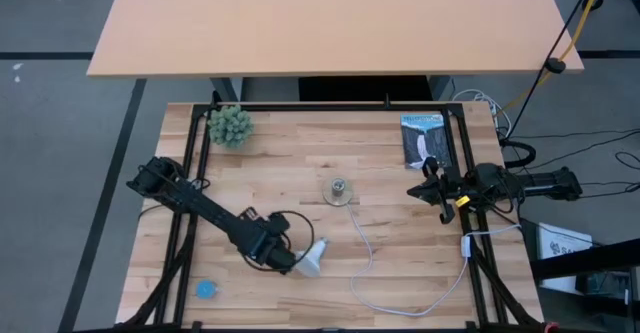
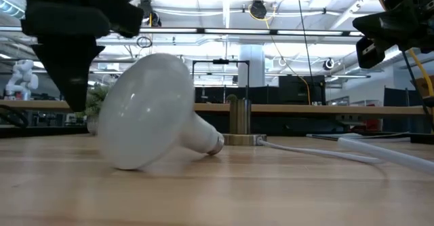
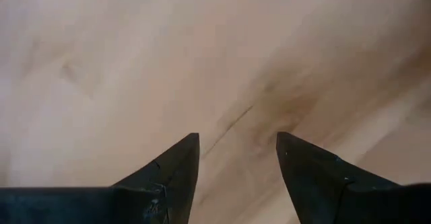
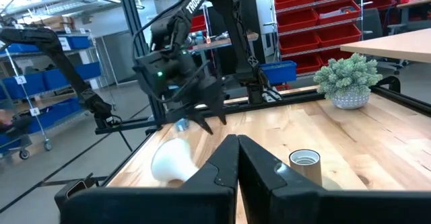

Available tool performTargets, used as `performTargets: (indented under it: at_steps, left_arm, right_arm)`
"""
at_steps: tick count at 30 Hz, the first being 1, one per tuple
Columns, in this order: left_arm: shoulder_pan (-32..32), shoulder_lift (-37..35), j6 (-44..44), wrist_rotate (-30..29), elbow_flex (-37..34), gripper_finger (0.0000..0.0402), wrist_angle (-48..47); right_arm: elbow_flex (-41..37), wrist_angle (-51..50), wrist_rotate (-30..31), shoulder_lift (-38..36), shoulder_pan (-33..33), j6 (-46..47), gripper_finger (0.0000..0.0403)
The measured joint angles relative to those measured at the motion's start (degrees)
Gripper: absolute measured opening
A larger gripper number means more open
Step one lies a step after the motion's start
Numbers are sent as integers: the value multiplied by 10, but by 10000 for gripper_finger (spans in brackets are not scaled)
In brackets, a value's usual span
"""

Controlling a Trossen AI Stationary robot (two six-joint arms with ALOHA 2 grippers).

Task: Screw lightbulb
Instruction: Insert the lightbulb into the lamp

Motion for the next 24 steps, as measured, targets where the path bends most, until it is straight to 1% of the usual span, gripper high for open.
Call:
performTargets:
  at_steps: [2, 5, 8, 12, 14, 16, 21, 24]
  left_arm:
    - [-10, -1, -6, 2, 0, 202, 25]
    - [-34, -10, 11, 5, 0, 202, 120]
    - [-55, -22, 16, 5, 0, 202, 186]
    - [-71, -29, -24, 10, 1, 202, 215]
    - [-74, -28, -44, 24, 4, 202, 218]
    - [-75, -28, -45, 38, 5, 202, 245]
    - [-72, -28, -4, 55, 5, 202, 347]
    - [-59, -28, 28, 54, 5, 202, 378]
  right_arm:
    - [0, 0, 0, 0, 0, 0, 0]
    - [0, 0, 0, 0, 0, 0, 0]
    - [0, 0, 0, 0, 0, 0, 0]
    - [0, 0, 0, 0, 0, 0, 0]
    - [0, 0, 0, 0, 0, 0, 0]
    - [0, 0, 0, 0, 0, 0, 0]
    - [0, 0, 0, 0, 0, 0, 0]
    - [0, 0, 0, 0, 0, 0, 0]
